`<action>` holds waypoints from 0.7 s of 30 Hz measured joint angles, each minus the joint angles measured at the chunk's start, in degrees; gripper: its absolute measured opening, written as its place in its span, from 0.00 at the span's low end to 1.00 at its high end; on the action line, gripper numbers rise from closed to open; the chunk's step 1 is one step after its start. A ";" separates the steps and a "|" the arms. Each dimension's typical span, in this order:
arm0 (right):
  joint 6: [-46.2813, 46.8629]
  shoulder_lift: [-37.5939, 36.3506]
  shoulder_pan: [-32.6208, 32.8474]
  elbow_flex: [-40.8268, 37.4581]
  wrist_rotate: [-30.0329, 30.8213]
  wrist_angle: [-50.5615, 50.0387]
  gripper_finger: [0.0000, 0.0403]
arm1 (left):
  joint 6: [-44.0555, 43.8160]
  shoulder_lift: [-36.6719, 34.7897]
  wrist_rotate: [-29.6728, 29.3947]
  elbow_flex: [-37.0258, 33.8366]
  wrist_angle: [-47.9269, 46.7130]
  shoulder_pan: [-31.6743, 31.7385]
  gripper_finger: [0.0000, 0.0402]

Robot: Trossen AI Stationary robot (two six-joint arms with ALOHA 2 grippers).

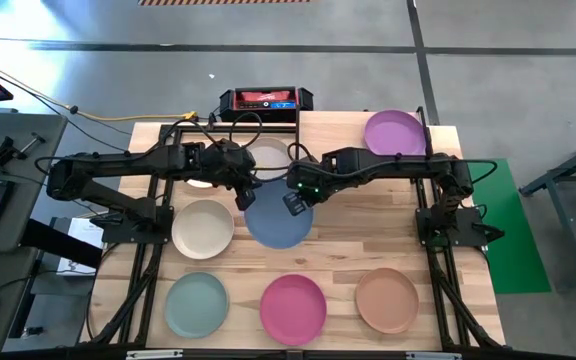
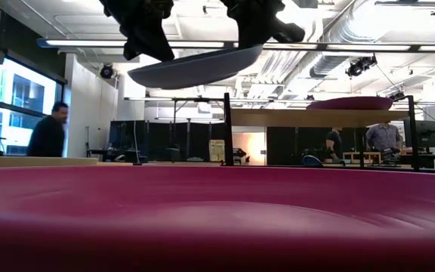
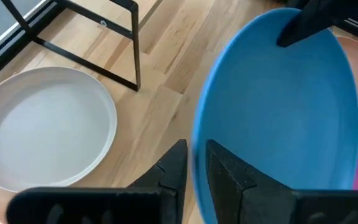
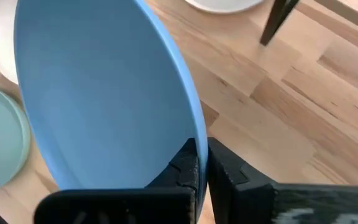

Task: Place and stack plates onto a shelf
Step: Stack the blue plate on top of the purple plate on the shelf

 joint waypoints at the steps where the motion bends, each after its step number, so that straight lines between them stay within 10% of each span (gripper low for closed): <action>1: 0.13 0.00 0.00 0.00 -0.05 -0.51 0.00 | 0.02 0.00 0.24 0.00 0.00 0.00 0.14; 21: -3.89 -9.16 -4.39 0.02 3.28 -10.97 0.00 | -0.47 -5.94 0.36 0.04 6.47 1.47 0.22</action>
